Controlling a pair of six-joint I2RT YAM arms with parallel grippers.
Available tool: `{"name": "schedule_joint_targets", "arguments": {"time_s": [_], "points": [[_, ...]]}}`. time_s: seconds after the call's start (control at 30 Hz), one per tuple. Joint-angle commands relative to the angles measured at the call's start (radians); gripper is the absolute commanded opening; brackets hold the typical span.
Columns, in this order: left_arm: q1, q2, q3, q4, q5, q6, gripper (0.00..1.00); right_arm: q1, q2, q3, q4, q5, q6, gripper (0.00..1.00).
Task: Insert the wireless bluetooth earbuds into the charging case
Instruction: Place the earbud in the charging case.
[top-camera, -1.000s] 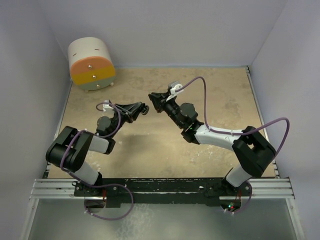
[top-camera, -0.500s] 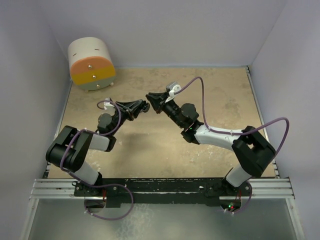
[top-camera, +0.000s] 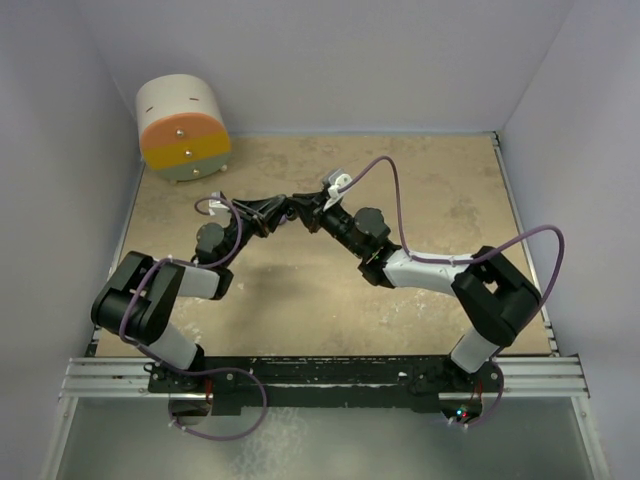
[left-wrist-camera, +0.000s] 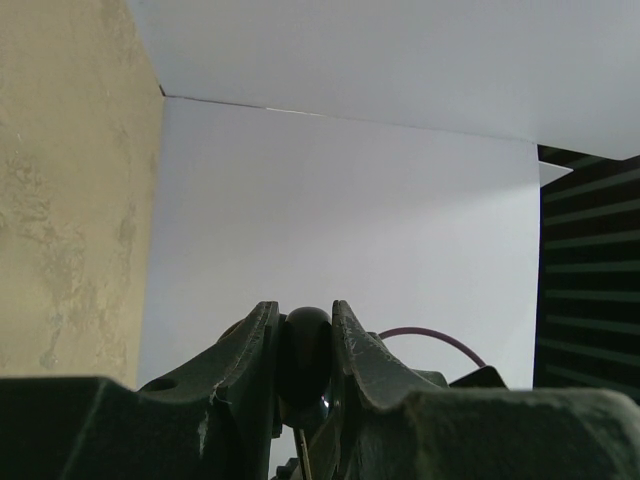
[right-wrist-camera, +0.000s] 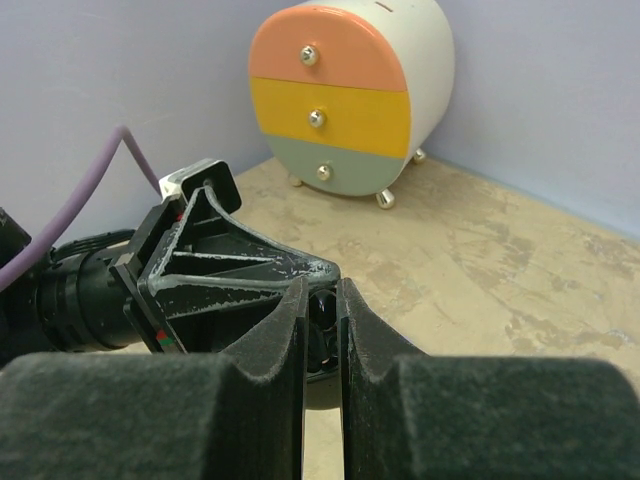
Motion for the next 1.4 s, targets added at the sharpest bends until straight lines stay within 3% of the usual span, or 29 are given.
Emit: {"name": "schedule_joint_targets", "arguments": {"time_s": [0.0,1.0,1.37], "points": [[-0.008,-0.044,0.036,0.022,0.005,-0.019,0.0,-0.003,-0.007,0.025,0.05,-0.017,-0.02,0.0],[-0.008,-0.086,0.031,0.009,0.006,-0.033,0.0,-0.003,-0.005,0.021,0.033,-0.02,-0.036,0.0],[-0.007,-0.055,0.043,0.074,-0.011,-0.099,0.0,-0.003,-0.015,0.008,0.038,-0.022,-0.042,0.0]]}}
